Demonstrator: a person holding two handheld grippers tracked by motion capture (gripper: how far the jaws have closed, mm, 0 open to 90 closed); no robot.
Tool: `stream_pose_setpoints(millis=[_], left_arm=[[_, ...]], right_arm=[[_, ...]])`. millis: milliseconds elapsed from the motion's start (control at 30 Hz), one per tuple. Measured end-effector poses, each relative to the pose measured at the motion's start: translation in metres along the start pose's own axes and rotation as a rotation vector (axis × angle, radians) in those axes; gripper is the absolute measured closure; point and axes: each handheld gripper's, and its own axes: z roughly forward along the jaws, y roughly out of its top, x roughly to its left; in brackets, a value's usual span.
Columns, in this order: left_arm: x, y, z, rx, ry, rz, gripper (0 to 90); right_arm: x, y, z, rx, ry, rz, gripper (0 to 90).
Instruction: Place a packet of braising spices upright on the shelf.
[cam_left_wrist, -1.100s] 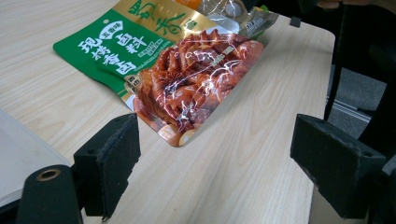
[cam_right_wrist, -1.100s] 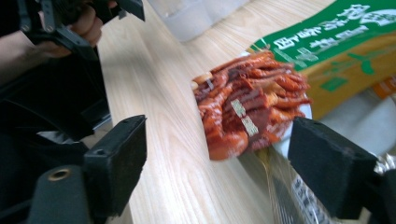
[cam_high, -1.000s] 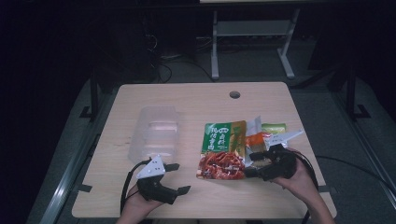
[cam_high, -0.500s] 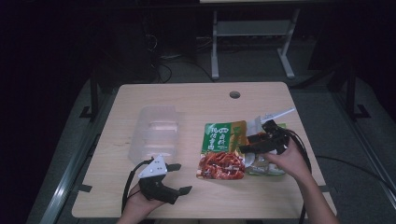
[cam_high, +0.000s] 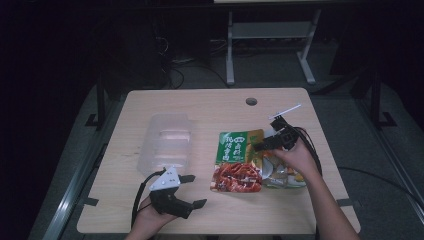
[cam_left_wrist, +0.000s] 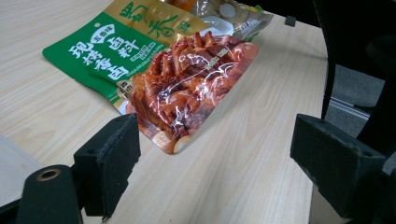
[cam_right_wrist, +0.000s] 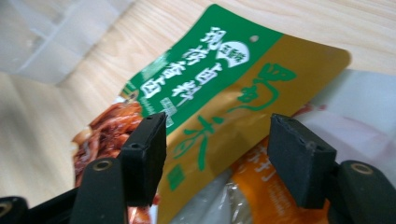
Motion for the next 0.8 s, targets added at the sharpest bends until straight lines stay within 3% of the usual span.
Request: stream_pose_setpoints(millis=[433,600,800], left_arm=[[-0.003,0.001,0.006,0.01,-0.01,0.002,15.7],[-0.004,0.001,0.009,0.014,-0.012,0.001,15.7],[-0.004,0.001,0.01,0.015,-0.011,-0.002,15.7]], right_arm=[[-0.013,0.006,0.011,0.04,-0.034,0.071,42.0],[-0.007,0.007,0.011,0.034,-0.039,0.036,44.4],[-0.005,0.007,0.011,0.042,-0.071,0.04,53.0]])
